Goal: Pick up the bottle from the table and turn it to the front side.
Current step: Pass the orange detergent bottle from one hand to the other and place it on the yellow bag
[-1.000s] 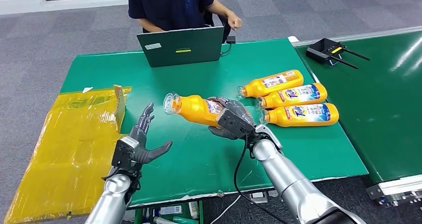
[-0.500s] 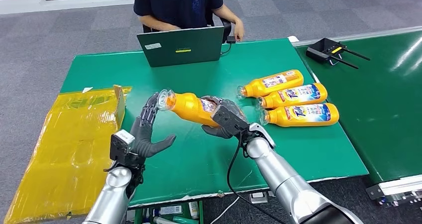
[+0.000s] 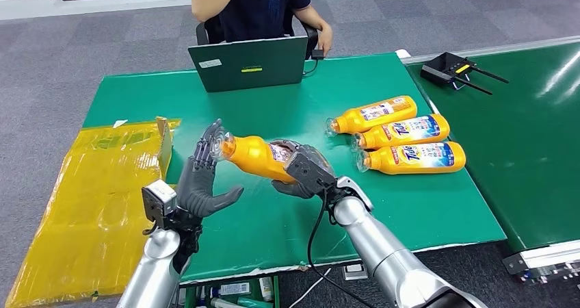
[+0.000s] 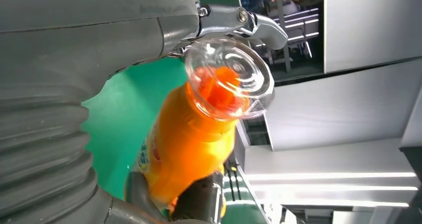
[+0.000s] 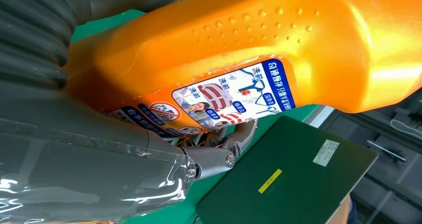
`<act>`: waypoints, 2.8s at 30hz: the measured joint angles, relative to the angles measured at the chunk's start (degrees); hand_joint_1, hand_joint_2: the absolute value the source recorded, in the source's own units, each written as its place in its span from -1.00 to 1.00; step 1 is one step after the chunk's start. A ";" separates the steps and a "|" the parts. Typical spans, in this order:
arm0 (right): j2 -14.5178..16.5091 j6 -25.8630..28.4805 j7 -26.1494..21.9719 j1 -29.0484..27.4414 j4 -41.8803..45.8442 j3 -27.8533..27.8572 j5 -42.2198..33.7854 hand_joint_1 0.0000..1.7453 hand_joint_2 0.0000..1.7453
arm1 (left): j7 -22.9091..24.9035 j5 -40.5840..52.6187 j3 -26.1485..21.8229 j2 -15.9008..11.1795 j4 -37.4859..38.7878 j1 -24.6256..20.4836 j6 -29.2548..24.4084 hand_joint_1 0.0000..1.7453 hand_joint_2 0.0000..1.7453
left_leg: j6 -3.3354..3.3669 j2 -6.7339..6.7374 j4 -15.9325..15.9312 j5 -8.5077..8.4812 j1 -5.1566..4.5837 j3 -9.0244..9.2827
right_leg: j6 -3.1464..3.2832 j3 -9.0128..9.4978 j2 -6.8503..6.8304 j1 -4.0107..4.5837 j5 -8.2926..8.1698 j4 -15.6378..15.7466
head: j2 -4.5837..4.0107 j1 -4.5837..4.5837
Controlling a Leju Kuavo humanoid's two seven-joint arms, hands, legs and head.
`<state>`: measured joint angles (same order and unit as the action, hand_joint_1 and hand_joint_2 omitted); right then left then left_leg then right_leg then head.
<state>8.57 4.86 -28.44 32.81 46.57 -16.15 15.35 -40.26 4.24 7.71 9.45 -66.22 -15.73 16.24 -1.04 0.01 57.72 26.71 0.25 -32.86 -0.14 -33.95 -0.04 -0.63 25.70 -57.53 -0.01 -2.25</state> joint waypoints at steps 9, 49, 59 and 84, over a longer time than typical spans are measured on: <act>0.55 -0.60 0.15 -0.16 0.20 0.00 0.23 1.00 1.00 | 0.04 -0.13 0.48 0.68 -0.41 0.29 0.26 -1.00 1.00 | 0.00 0.00 0.00 0.00 0.00 -0.01 | 0.00 0.00 0.00 0.00 0.00 0.00 | 0.01 0.00; 5.32 -2.79 -0.03 1.92 -0.85 -0.04 -0.87 1.00 1.00 | -0.02 -4.79 3.28 2.32 6.48 -3.19 1.89 -1.00 1.00 | -0.03 -0.01 0.00 -0.02 0.01 -0.08 | 0.01 -0.08 0.00 0.01 0.00 -0.01 | 0.01 0.00; 6.43 -2.72 -0.41 3.35 -1.91 -0.92 -1.73 1.00 1.00 | -0.06 -11.36 2.55 2.45 15.06 -7.26 1.71 -1.00 1.00 | -0.02 -0.02 0.00 -0.05 0.03 -0.09 | 0.01 -0.08 -0.02 0.02 -0.02 -0.01 | 0.01 -0.01; 7.49 -2.78 -1.81 5.51 -5.95 -3.97 -3.55 1.00 1.00 | 0.03 -9.68 0.38 3.02 19.18 -11.74 1.75 -1.00 1.00 | -0.04 -0.01 0.00 -0.10 0.03 -0.12 | 0.03 -0.13 0.00 0.02 -0.04 -0.02 | 0.01 0.00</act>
<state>16.05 2.09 -30.24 38.32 40.62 -20.12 11.80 -40.23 -5.44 8.09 12.47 -47.04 -27.47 17.99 -1.08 0.00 57.72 26.61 0.27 -32.99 -0.10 -34.08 -0.04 -0.60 25.66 -57.55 0.00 -2.25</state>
